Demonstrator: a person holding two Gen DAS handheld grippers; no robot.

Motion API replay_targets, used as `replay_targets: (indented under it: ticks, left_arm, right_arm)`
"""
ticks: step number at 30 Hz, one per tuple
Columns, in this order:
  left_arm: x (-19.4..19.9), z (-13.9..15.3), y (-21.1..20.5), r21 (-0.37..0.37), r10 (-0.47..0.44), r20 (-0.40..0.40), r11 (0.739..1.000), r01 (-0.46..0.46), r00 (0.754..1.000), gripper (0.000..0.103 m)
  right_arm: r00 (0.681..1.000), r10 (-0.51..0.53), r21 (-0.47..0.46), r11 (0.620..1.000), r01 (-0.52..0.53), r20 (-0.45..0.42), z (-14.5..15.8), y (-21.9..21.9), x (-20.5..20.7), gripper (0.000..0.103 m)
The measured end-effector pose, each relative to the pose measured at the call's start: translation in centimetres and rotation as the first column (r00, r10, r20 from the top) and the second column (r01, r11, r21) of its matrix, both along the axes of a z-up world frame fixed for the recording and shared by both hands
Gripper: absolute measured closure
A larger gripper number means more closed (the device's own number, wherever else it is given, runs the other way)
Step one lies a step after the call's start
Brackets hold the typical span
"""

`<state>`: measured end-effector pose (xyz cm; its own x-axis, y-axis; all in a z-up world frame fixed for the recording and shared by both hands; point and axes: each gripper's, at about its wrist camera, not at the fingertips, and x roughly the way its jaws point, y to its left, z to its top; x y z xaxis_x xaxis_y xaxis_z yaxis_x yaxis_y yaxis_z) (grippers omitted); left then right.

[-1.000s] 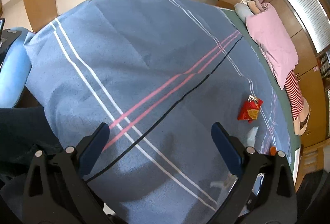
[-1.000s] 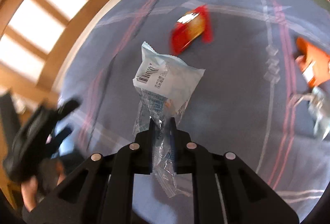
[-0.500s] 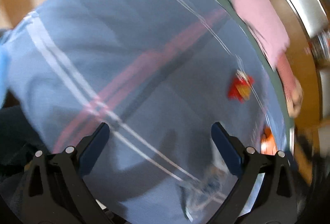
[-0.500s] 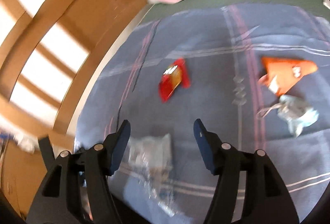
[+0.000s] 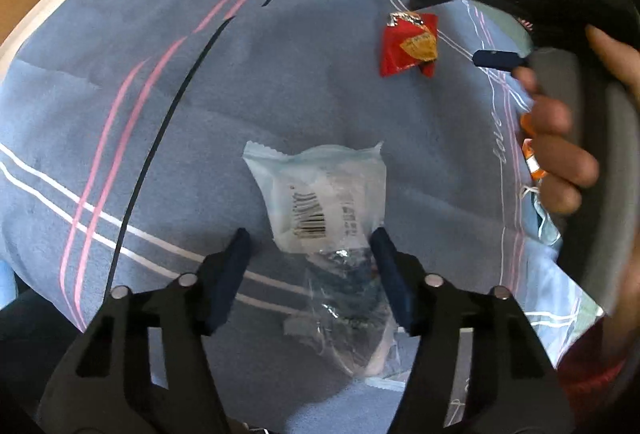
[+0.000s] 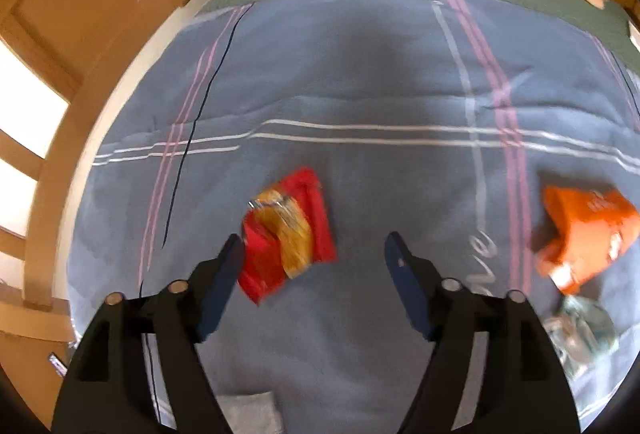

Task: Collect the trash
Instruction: 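Grasp the red chip bag with the right tool while left holds the plastic bag, then carry the red chip bag and plastic bag over the wastebasket with both tools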

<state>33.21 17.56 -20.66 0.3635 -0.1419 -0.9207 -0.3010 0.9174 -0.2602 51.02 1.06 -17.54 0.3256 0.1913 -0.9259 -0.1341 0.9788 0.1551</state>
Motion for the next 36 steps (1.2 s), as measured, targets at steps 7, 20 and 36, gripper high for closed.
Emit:
replay_targets:
  ticks: [7,20,36]
  left_arm:
    - [0.6,0.3,-1.1,-0.008,-0.064,0.015,0.998,0.064,0.998,0.063]
    - [-1.2,3.9,-2.1,0.121,-0.143,0.202,0.985,0.12,0.969,0.074]
    - [-15.4,13.7,-8.3,0.237,-0.355,0.453,0.932,0.273,0.818,0.076]
  right_arm:
    - [0.998,0.045,-0.097,0.994,-0.049,-0.039,-2.7,1.7,1.0,0.046]
    - [0.984,0.047,-0.087,0.996,-0.033,0.169,7.9,-7.2,-10.2,0.08]
    - [0.906,-0.153,0.113,0.987,0.118,0.395,18.8,-19.8,-37.0,0.08]
